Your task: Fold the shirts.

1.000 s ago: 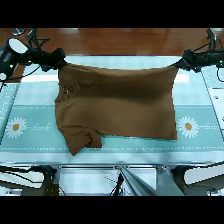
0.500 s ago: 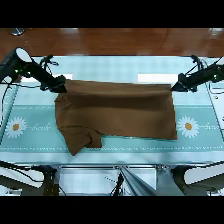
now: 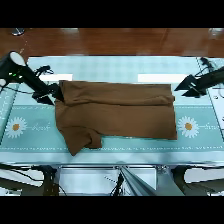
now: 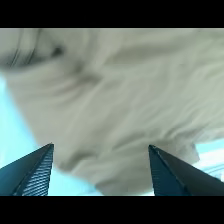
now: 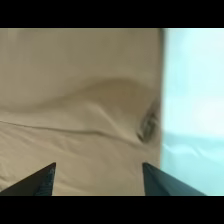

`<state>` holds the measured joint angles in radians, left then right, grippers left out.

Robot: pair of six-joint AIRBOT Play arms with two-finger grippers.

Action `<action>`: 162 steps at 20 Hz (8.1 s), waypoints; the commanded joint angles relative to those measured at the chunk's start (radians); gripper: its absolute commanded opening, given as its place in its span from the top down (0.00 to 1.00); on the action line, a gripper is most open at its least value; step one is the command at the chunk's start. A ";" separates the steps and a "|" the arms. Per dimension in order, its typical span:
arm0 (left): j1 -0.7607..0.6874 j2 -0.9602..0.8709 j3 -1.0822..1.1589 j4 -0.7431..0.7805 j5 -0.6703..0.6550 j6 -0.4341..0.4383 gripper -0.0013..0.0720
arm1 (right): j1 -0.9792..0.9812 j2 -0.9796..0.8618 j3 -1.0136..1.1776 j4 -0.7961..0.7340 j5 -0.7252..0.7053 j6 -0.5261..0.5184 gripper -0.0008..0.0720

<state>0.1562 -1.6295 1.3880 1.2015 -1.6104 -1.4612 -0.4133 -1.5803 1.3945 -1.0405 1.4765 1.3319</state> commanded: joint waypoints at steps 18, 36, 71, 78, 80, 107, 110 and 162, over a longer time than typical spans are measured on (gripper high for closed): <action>0.145 0.544 -1.050 -0.472 0.516 0.263 0.02 | -0.126 0.612 -0.831 0.342 -0.346 -0.159 0.13; 0.117 0.546 -1.049 -0.485 0.527 0.272 0.94 | -0.150 0.441 -0.927 0.097 -0.318 0.006 0.14; -0.004 -0.139 0.039 -0.528 0.504 0.036 0.04 | 0.040 -0.124 -0.087 0.320 -0.352 -0.044 0.13; 0.248 -0.044 0.053 -0.192 0.180 -0.016 0.02 | -0.127 -0.125 -0.053 0.155 -0.166 -0.012 0.13; 0.247 0.045 -0.075 -0.251 0.298 0.046 0.02 | -0.119 -0.136 -0.078 0.126 -0.182 -0.007 0.13; -0.843 -0.108 0.050 -0.389 0.832 0.033 0.94 | 0.066 0.839 -0.401 0.076 -0.053 0.015 0.96; -0.952 -0.270 0.216 -0.500 0.825 0.035 0.94 | 0.066 0.906 -0.408 0.086 -0.029 0.034 0.96; -0.194 0.895 -0.702 -0.442 0.669 0.159 0.94 | 0.402 0.865 -0.906 -0.002 -0.666 0.510 0.14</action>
<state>-0.0380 -0.7273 0.6868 0.7597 -0.9646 -1.3018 -0.0082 -0.8463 0.8112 -1.1995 1.0718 1.7306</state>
